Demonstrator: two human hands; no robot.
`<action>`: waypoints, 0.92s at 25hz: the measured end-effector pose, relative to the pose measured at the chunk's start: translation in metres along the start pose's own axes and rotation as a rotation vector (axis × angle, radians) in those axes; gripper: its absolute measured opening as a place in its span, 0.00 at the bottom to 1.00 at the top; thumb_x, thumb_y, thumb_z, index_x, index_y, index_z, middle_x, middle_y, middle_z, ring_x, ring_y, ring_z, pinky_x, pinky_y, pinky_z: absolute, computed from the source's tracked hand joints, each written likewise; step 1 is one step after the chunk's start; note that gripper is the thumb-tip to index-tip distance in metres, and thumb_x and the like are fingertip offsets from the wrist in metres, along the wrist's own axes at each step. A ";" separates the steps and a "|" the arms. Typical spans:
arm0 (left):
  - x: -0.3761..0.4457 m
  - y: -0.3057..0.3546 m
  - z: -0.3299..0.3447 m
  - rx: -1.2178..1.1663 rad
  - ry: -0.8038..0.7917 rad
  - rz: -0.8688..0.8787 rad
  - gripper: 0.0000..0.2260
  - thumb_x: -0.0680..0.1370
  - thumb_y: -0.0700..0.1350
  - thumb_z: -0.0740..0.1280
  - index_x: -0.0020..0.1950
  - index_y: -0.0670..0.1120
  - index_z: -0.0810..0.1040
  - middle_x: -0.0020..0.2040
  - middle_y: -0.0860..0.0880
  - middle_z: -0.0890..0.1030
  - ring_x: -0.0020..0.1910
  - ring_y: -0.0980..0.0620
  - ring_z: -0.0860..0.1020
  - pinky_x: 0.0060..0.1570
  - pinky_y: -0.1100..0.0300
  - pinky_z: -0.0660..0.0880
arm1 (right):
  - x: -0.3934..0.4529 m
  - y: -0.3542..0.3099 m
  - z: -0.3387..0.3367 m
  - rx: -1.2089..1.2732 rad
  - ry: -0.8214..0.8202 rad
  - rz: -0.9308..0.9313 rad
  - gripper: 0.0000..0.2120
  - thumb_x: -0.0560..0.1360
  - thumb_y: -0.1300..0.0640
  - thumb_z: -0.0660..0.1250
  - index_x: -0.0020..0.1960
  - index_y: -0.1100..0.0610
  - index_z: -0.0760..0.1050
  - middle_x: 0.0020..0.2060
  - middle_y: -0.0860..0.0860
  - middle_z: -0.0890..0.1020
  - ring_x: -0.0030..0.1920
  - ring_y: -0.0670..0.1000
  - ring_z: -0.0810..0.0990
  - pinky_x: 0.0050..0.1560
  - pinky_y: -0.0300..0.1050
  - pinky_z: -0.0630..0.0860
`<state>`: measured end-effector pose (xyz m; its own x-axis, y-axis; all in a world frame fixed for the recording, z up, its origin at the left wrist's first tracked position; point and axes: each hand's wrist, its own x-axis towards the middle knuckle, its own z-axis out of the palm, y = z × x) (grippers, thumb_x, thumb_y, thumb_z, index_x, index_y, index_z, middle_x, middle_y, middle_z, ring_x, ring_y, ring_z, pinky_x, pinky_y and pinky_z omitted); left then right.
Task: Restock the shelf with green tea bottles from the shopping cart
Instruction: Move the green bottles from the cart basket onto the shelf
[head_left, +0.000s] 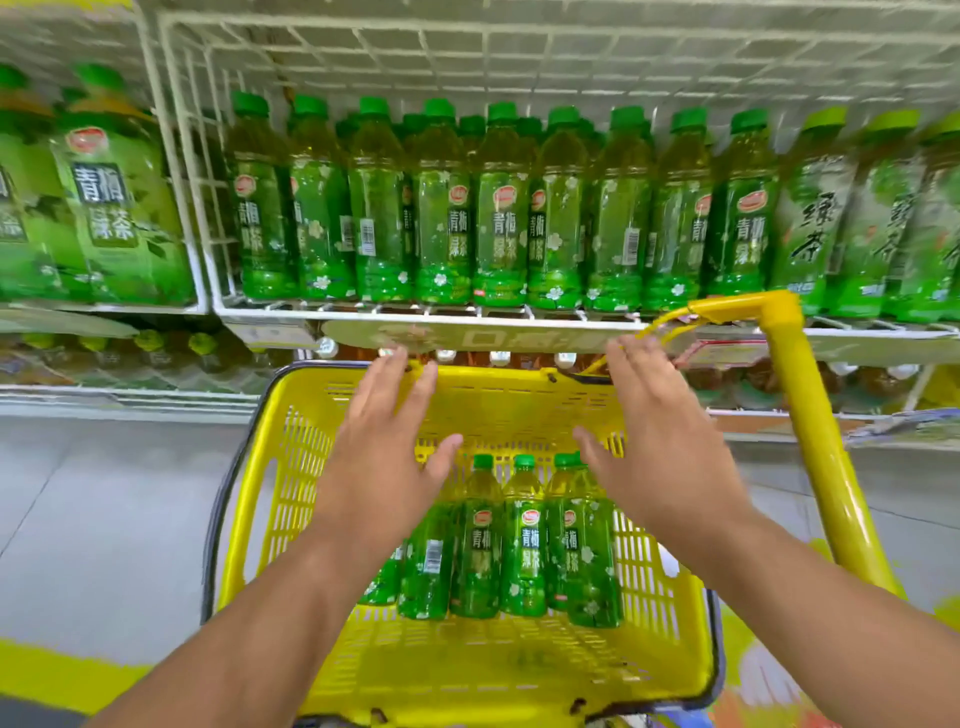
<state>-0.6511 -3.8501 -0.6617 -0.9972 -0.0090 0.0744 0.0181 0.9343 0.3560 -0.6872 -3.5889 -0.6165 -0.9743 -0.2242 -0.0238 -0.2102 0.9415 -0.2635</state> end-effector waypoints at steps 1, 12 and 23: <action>-0.011 -0.011 0.003 0.014 -0.016 -0.008 0.33 0.76 0.61 0.67 0.79 0.54 0.61 0.81 0.49 0.56 0.79 0.46 0.54 0.72 0.49 0.61 | -0.008 -0.005 0.011 -0.003 -0.024 0.007 0.41 0.76 0.40 0.65 0.80 0.55 0.51 0.79 0.52 0.55 0.79 0.52 0.49 0.76 0.52 0.55; -0.093 -0.082 0.041 0.235 -0.268 -0.051 0.36 0.75 0.58 0.71 0.78 0.48 0.64 0.79 0.40 0.60 0.78 0.38 0.58 0.73 0.43 0.63 | -0.066 -0.018 0.089 -0.057 -0.237 0.167 0.42 0.76 0.38 0.63 0.80 0.53 0.47 0.80 0.52 0.49 0.79 0.53 0.46 0.77 0.50 0.52; -0.093 -0.085 0.092 0.005 -0.491 -0.491 0.36 0.78 0.57 0.66 0.79 0.43 0.56 0.71 0.44 0.72 0.67 0.44 0.73 0.62 0.50 0.73 | -0.082 -0.024 0.126 -0.123 -0.467 0.510 0.32 0.76 0.42 0.65 0.71 0.60 0.61 0.63 0.55 0.70 0.58 0.55 0.79 0.47 0.48 0.77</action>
<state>-0.5665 -3.8964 -0.7843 -0.8074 -0.2700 -0.5247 -0.4430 0.8647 0.2367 -0.5923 -3.6246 -0.7300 -0.8227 0.1942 -0.5342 0.2292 0.9734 0.0009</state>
